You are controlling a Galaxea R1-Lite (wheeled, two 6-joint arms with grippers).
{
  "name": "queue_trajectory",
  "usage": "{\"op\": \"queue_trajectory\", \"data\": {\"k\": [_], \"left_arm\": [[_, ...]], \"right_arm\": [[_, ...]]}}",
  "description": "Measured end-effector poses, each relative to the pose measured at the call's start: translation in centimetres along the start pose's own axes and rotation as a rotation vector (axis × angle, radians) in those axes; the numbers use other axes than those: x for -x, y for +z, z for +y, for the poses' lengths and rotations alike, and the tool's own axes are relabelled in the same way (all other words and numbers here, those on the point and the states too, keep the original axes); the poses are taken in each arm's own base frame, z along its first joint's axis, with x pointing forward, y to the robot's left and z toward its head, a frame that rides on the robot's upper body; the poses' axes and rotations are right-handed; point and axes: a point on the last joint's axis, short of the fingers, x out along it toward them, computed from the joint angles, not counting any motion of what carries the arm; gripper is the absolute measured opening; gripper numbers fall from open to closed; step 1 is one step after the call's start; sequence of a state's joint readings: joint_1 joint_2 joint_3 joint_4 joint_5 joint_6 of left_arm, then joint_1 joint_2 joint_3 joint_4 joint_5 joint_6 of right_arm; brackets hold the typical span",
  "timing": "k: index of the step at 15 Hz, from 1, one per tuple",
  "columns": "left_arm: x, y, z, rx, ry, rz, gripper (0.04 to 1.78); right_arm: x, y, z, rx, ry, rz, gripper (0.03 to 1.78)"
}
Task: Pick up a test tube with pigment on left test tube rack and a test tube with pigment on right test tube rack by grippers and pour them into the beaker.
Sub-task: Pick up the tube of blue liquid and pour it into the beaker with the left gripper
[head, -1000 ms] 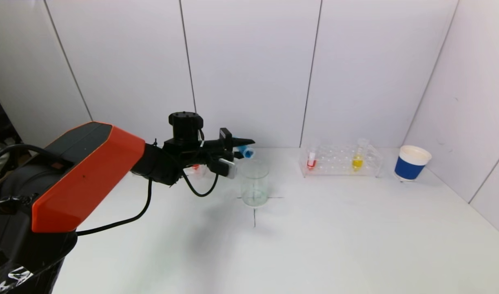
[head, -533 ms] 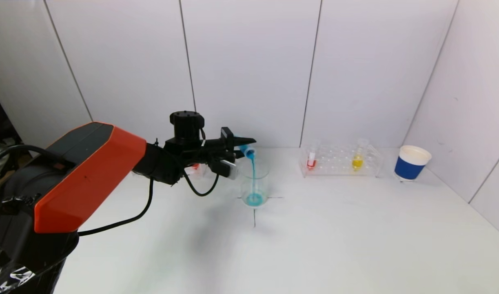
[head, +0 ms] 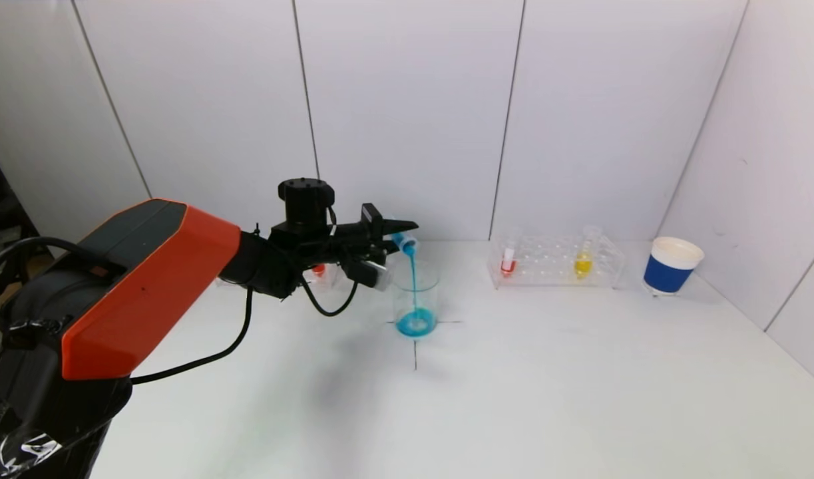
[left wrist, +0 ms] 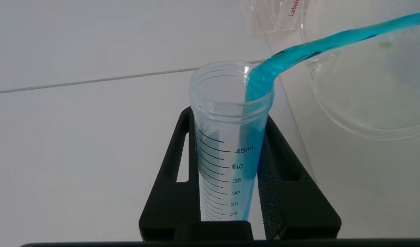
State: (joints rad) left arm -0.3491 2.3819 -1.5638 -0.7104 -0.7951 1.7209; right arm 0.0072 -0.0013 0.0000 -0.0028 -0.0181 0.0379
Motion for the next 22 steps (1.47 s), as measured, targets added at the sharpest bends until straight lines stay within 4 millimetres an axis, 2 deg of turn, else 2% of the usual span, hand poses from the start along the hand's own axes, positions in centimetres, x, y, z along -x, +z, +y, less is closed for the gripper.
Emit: {"op": "queue_trajectory", "data": {"k": [22], "left_arm": [[-0.3, 0.2, 1.1, -0.172, 0.011, 0.013, 0.48]], "right_arm": [[0.0, 0.0, 0.0, 0.0, 0.0, 0.0, 1.77]]}}
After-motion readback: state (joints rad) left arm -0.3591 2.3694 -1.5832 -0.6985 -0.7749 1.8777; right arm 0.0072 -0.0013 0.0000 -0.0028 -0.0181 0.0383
